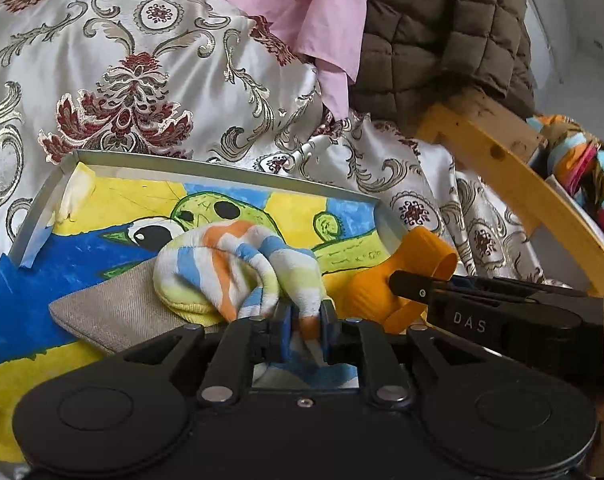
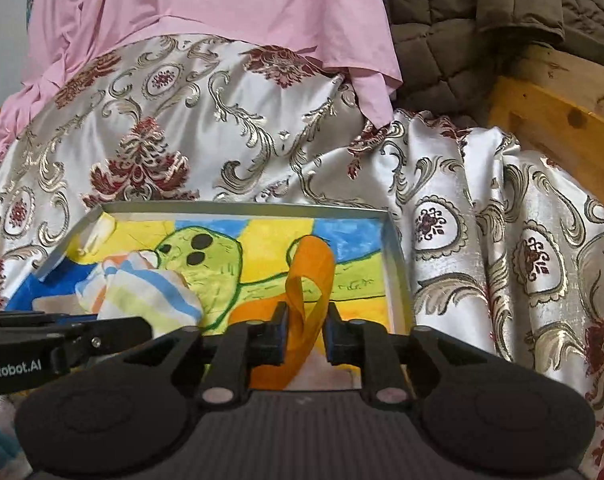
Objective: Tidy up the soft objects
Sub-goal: 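Place the striped towel and orange strip into the frog tray and open both tools, then lift both tools away from the tray back toward the pile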
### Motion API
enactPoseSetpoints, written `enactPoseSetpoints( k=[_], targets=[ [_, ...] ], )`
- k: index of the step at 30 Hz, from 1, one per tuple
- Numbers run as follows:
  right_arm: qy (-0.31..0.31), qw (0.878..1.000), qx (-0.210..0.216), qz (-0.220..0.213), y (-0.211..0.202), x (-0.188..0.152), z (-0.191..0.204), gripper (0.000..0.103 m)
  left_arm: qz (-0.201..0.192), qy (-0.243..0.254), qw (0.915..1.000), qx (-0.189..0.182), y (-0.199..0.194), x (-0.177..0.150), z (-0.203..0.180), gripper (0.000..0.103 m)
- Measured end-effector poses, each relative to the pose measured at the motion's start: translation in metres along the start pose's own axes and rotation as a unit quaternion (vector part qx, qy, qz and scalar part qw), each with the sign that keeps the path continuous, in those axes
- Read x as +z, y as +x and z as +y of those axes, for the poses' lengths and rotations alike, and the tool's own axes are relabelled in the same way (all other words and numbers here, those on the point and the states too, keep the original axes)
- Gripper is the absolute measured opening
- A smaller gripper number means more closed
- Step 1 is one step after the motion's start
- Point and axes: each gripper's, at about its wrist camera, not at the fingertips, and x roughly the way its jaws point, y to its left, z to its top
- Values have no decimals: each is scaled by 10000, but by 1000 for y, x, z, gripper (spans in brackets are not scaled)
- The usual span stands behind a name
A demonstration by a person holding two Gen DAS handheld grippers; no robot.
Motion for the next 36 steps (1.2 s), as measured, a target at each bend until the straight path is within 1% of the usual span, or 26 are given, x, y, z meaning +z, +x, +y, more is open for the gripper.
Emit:
enactPoseSetpoints(
  k=[1, 2, 4, 5, 6, 7, 8, 9, 10, 11, 12, 13, 17, 19, 22, 25, 27, 28, 30, 33, 36],
  targets=[
    [11, 10000, 1, 1, 0, -1, -1, 29, 12, 32, 10000, 28, -1, 0, -2, 17],
    [15, 10000, -6, -2, -1, -2, -1, 31, 20, 63, 10000, 59, -1, 0, -3, 19],
    [8, 10000, -15, -30, -4, -3, -2, 42, 37, 112, 9999, 120, -3, 0, -5, 20],
    [-2, 10000, -35, -42, -6, -2, -3, 45, 21, 107, 9998, 161, -5, 0, -6, 23],
    [-15, 10000, -56, -53, -8, -2, -3, 51, 22, 81, 9998, 173, -7, 1, -7, 28],
    [-36, 10000, -63, -56, -10, -2, -4, 55, 31, 29, 9999, 160, -10, 1, -7, 30],
    [-64, 9999, -72, -63, -13, -1, -4, 57, 33, -27, 9998, 182, -12, 1, -6, 34],
    [-103, 9999, -83, -80, -17, 0, -4, 61, 25, -84, 9998, 205, -16, 2, -6, 40],
    [-130, 9998, -96, -106, -21, 0, -4, 65, 5, -134, 9997, 216, -20, 2, -6, 44],
    [-149, 9997, -99, -141, -25, 1, -5, 67, -24, -175, 9996, 227, -24, 2, -6, 51],
    [-151, 9997, -83, -193, -32, 2, -5, 70, -43, -188, 9995, 248, -28, 3, -7, 55],
    [-148, 9996, -59, -232, -37, 3, -6, 73, -53, -175, 9994, 279, -32, 4, -8, 56],
    [-213, 9991, -67, -373, -62, 10, -7, 79, -185, -162, 9991, 358, -57, 8, -15, 65],
    [-209, 9988, -98, -443, -76, 15, -7, 82, -235, -251, 9987, 367, -72, 9, -16, 67],
    [-193, 9982, -100, -558, -98, 21, -6, 85, -355, -357, 9979, 412, -98, 11, -18, 73],
    [-251, 9973, -76, -684, -123, 26, -3, 89, -512, -328, 9971, 457, -125, 12, -25, 78],
    [-276, 9965, -57, -785, -142, 29, 1, 91, -630, -298, 9962, 520, -143, 12, -31, 85],
    [-271, 9964, -36, -807, -150, 30, 2, 93, -719, -296, 9953, 573, -155, 12, -34, 87],
    [-241, 9966, 15, -794, -166, 33, 4, 94, -900, -258, 9932, 686, -176, 11, -41, 96],
    [-205, 9960, 98, -870, -194, 35, 7, 98, -1111, -86, 9905, 800, -205, 8, -52, 102],
    [-202, 9946, 132, -1010, -224, 34, 12, 100, -1262, 45, 9883, 852, -235, 1, -65, 102]
  ],
)
